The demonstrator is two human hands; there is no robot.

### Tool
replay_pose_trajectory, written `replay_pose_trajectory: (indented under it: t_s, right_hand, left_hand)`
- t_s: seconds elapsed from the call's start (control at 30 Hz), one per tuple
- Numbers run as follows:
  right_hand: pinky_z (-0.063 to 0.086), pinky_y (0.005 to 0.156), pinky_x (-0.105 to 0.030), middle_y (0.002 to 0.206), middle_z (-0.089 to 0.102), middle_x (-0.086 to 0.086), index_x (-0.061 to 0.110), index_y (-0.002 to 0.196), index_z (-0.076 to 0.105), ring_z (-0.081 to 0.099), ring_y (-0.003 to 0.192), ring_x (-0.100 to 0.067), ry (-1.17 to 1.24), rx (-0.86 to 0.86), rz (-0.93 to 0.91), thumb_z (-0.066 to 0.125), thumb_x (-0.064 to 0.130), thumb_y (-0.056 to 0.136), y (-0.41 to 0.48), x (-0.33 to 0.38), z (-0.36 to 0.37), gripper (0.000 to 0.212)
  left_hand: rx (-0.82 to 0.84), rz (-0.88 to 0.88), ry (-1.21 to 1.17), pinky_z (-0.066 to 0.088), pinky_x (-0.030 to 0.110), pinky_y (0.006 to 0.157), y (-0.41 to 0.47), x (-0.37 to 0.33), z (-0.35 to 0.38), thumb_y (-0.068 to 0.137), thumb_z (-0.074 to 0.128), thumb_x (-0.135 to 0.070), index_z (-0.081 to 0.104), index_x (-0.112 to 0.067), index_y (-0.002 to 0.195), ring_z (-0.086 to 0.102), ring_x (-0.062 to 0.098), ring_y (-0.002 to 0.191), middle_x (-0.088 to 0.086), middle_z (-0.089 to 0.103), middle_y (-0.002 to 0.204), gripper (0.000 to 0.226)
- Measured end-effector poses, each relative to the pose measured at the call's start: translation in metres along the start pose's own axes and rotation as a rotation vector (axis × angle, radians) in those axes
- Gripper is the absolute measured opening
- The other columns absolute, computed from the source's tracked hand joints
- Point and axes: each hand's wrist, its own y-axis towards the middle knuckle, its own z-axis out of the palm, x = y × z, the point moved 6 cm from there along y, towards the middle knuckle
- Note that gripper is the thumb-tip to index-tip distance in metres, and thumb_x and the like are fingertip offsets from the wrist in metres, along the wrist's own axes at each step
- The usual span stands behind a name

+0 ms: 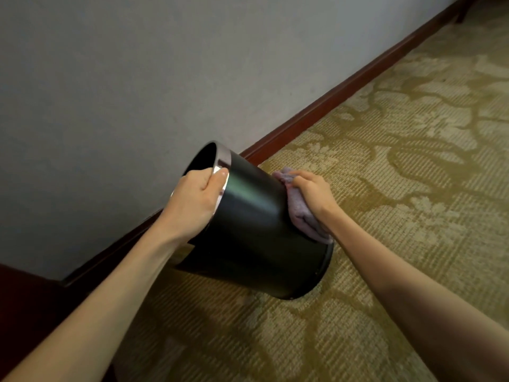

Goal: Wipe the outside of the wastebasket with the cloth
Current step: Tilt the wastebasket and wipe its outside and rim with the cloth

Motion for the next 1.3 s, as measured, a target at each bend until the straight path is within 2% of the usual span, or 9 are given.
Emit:
replay_pose_trajectory:
  t_s: [0.13, 0.33, 0.5, 0.77, 0.97, 1.07, 1.17, 1.23, 1.3]
  right_hand:
    - [0.028, 0.109, -0.056, 0.133, 0.059, 0.011, 0.038, 0.108, 0.069, 0.048, 0.128, -0.019, -0.019, -0.105, 0.009, 0.043, 0.04, 0.081, -0.008, 0.026, 0.009, 0.038]
    - [0.027, 0.1, -0.05, 0.133, 0.055, 0.01, 0.044, 0.113, 0.063, 0.046, 0.123, -0.027, -0.107, -0.187, -0.088, 0.034, 0.046, 0.079, -0.025, 0.076, 0.032, 0.044]
    - [0.025, 0.104, -0.049, 0.134, 0.052, 0.008, 0.034, 0.118, 0.062, 0.04, 0.124, -0.027, -0.136, -0.234, -0.179, 0.044, 0.032, 0.089, -0.04, 0.108, 0.049, 0.034]
    - [0.02, 0.102, -0.045, 0.137, 0.05, 0.002, 0.028, 0.131, 0.052, 0.039, 0.124, -0.034, -0.253, -0.352, -0.347, 0.037, 0.034, 0.082, -0.086, 0.105, 0.07, 0.052]
    - [0.034, 0.099, -0.05, 0.135, 0.055, -0.003, 0.026, 0.127, 0.058, 0.047, 0.117, -0.038, -0.308, -0.336, -0.495, 0.047, 0.032, 0.079, -0.095, 0.072, 0.067, 0.05]
    - [0.034, 0.097, -0.049, 0.131, 0.058, -0.002, 0.023, 0.122, 0.062, 0.05, 0.114, -0.037, -0.325, -0.353, -0.468, 0.05, 0.03, 0.075, -0.092, 0.054, 0.059, 0.048]
    - [0.036, 0.094, -0.049, 0.125, 0.06, -0.002, 0.021, 0.116, 0.065, 0.051, 0.109, -0.036, -0.302, -0.384, -0.385, 0.053, 0.021, 0.071, -0.082, 0.038, 0.043, 0.046]
    - [0.039, 0.091, -0.049, 0.122, 0.062, -0.001, 0.02, 0.112, 0.066, 0.051, 0.105, -0.034, -0.257, -0.398, -0.32, 0.053, 0.016, 0.069, -0.076, 0.026, 0.03, 0.046]
    - [0.039, 0.089, -0.045, 0.12, 0.063, 0.002, 0.021, 0.109, 0.067, 0.05, 0.102, -0.031, -0.219, -0.414, -0.277, 0.051, 0.015, 0.069, -0.074, 0.017, 0.021, 0.044]
  left_hand:
    - [-0.041, -0.056, -0.016, 0.031, 0.007, 0.04, -0.001, 0.008, -0.003, 0.1, 0.041, -0.031, 0.044, -0.024, 0.052, 0.045, -0.006, 0.042, -0.02, 0.052, 0.045, 0.048]
    - [-0.098, -0.102, 0.018, 0.033, 0.031, 0.053, -0.002, 0.015, -0.01, 0.09, 0.038, -0.041, 0.046, 0.005, 0.065, 0.042, 0.013, 0.058, 0.005, 0.046, 0.061, 0.053]
    - [-0.155, -0.09, 0.046, 0.024, 0.025, 0.046, -0.005, 0.01, -0.012, 0.096, 0.044, -0.027, 0.034, -0.018, 0.055, 0.03, 0.003, 0.045, -0.005, 0.033, 0.052, 0.043]
    - [-0.165, -0.157, 0.012, 0.025, 0.031, 0.051, 0.0, 0.017, -0.018, 0.1, 0.042, -0.02, 0.046, 0.001, 0.061, 0.035, 0.015, 0.056, 0.007, 0.04, 0.059, 0.044]
    - [-0.191, -0.196, 0.046, 0.028, 0.029, 0.05, -0.005, 0.032, -0.031, 0.099, 0.042, -0.023, 0.04, -0.014, 0.058, 0.035, 0.009, 0.049, 0.002, 0.04, 0.056, 0.042]
    - [-0.188, -0.227, 0.047, 0.03, 0.023, 0.046, -0.004, 0.041, -0.039, 0.099, 0.042, -0.024, 0.036, -0.016, 0.051, 0.036, 0.0, 0.04, -0.008, 0.041, 0.044, 0.049]
    - [-0.2, -0.254, 0.043, 0.029, 0.032, 0.05, -0.003, 0.044, -0.04, 0.098, 0.041, -0.026, 0.036, -0.016, 0.052, 0.036, 0.0, 0.037, -0.005, 0.038, 0.049, 0.047]
    - [-0.197, -0.262, 0.018, 0.028, 0.031, 0.051, -0.002, 0.042, -0.036, 0.097, 0.041, -0.027, 0.039, -0.013, 0.054, 0.037, -0.001, 0.041, -0.001, 0.039, 0.053, 0.045]
    - [-0.164, -0.268, 0.0, 0.033, 0.031, 0.058, 0.0, 0.04, -0.03, 0.097, 0.04, -0.031, 0.05, 0.003, 0.065, 0.046, 0.006, 0.057, 0.006, 0.049, 0.063, 0.048]
